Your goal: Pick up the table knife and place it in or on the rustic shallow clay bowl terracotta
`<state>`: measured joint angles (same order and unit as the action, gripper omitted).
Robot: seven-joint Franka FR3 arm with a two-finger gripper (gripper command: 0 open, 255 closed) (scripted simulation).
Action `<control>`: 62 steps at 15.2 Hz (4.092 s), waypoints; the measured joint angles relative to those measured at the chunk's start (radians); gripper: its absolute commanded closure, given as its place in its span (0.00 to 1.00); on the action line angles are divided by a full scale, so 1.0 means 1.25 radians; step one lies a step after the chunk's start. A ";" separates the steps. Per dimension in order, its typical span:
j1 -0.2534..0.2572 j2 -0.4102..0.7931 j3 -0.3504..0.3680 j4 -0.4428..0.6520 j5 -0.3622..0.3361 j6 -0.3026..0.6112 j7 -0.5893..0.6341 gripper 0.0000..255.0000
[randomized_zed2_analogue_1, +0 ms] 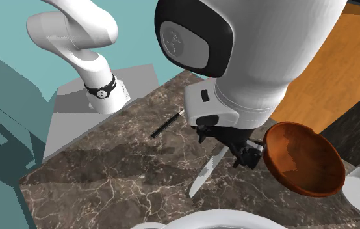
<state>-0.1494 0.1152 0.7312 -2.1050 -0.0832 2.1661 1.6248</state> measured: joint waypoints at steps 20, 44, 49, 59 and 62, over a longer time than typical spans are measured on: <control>0.012 0.050 -0.010 -0.027 -0.046 0.064 0.037 1.00; -0.011 -0.075 0.004 0.079 0.060 -0.133 -0.036 1.00; -0.014 -0.091 0.002 0.121 0.071 -0.186 -0.045 1.00; 0.089 0.117 0.035 0.383 -0.074 -0.300 0.110 1.00; 0.176 0.241 0.023 0.530 -0.151 -0.352 0.169 1.00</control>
<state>0.0707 0.4160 0.7600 -1.4424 -0.2726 1.7263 1.8356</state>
